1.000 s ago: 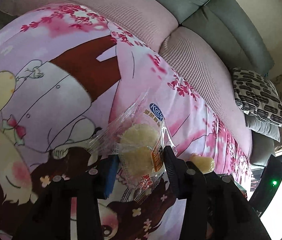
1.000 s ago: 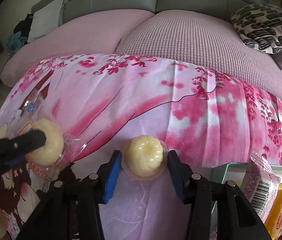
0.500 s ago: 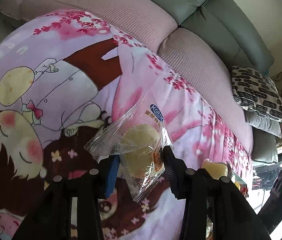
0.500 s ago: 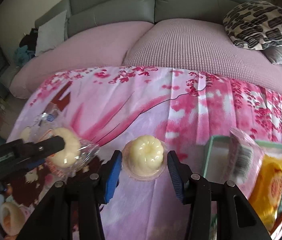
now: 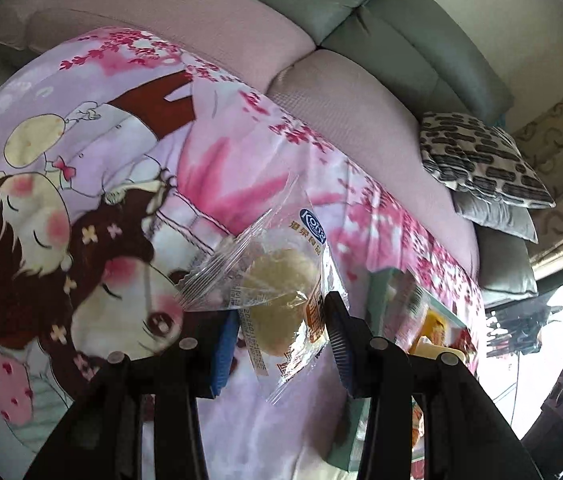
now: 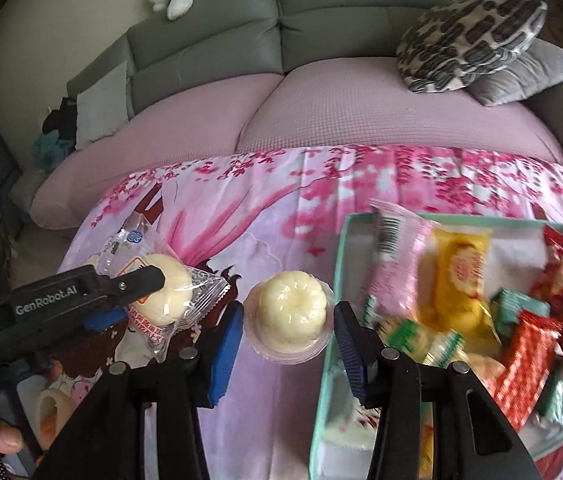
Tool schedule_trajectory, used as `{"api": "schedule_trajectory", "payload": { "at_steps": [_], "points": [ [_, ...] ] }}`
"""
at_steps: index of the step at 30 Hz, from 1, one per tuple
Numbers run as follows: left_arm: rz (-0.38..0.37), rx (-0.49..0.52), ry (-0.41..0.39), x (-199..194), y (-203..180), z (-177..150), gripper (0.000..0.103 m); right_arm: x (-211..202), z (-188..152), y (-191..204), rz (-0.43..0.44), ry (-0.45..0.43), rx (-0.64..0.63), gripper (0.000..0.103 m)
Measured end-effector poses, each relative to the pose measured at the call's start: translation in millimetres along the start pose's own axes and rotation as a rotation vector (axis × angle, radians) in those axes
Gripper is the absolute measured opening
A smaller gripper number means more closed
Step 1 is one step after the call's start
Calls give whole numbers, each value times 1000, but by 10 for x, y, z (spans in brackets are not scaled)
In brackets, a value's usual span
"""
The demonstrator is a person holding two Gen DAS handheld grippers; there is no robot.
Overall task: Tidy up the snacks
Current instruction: 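Carry the bun and pudding cake over the tray and lower them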
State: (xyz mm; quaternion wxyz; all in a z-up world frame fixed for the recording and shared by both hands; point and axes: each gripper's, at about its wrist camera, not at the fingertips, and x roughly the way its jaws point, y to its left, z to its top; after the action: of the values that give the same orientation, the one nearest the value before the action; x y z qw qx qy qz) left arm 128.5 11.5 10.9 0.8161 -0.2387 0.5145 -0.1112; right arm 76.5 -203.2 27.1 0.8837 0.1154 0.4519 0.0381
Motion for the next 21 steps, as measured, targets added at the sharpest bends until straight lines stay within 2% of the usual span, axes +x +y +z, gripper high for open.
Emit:
{"api": "schedule_trajectory", "payload": {
  "at_steps": [8, 17, 21],
  "points": [
    [-25, 91, 19, -9, -335, -203, 44, -279, -157, -249, -4, -27, 56, 49],
    [-27, 205, 33, 54, -753, -399, 44, -424, -163, -617, -12, -65, 143, 49],
    [-50, 242, 51, 101, -941, -513, 44, -463, -166, -793, -24, -74, 178, 49]
  ]
}}
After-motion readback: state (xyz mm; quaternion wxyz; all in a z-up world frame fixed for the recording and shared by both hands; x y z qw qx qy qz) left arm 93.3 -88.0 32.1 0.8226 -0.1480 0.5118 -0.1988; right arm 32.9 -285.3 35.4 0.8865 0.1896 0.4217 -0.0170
